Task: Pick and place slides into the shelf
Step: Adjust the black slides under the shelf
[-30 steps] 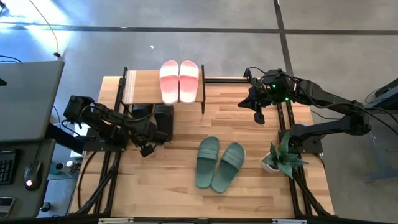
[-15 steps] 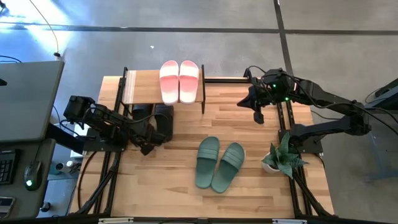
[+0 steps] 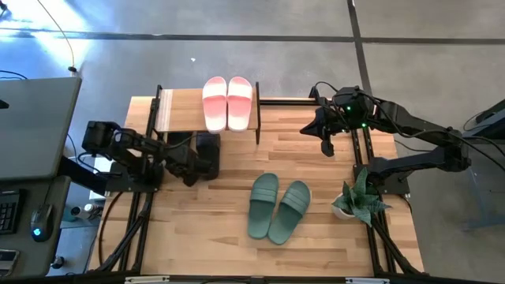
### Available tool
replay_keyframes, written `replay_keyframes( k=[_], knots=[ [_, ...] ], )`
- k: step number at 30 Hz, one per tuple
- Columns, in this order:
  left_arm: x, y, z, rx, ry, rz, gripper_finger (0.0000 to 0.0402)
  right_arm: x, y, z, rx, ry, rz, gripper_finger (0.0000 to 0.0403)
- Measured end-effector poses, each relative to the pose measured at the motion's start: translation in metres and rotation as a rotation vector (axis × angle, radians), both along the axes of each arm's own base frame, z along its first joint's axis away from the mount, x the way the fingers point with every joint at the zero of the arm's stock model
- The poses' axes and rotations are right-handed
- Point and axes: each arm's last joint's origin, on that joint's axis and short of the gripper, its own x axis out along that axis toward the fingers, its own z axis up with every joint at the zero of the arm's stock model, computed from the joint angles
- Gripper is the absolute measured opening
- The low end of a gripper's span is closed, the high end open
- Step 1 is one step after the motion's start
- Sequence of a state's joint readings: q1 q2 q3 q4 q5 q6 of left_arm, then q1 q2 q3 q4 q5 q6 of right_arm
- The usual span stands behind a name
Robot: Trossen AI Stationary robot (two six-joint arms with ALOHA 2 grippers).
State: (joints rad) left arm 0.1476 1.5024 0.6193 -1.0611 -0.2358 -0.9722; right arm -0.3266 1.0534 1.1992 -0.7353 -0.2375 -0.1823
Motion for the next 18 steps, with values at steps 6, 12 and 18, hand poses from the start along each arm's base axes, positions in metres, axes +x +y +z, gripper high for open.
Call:
replay_keyframes(
  k=[6,12,18],
  knots=[
    [-0.004,0.017,0.000,0.007,0.013,0.037,0.0000,0.000,0.000,0.000,0.004,0.000,-0.003,0.0000],
    [-0.003,0.025,-0.001,0.019,-0.009,0.047,0.0000,0.000,0.000,0.000,-0.003,0.003,-0.017,0.0000],
    [-0.001,0.022,-0.001,0.025,-0.023,0.022,0.0000,0.000,-0.001,0.000,-0.012,0.004,-0.017,0.0000]
  ],
)
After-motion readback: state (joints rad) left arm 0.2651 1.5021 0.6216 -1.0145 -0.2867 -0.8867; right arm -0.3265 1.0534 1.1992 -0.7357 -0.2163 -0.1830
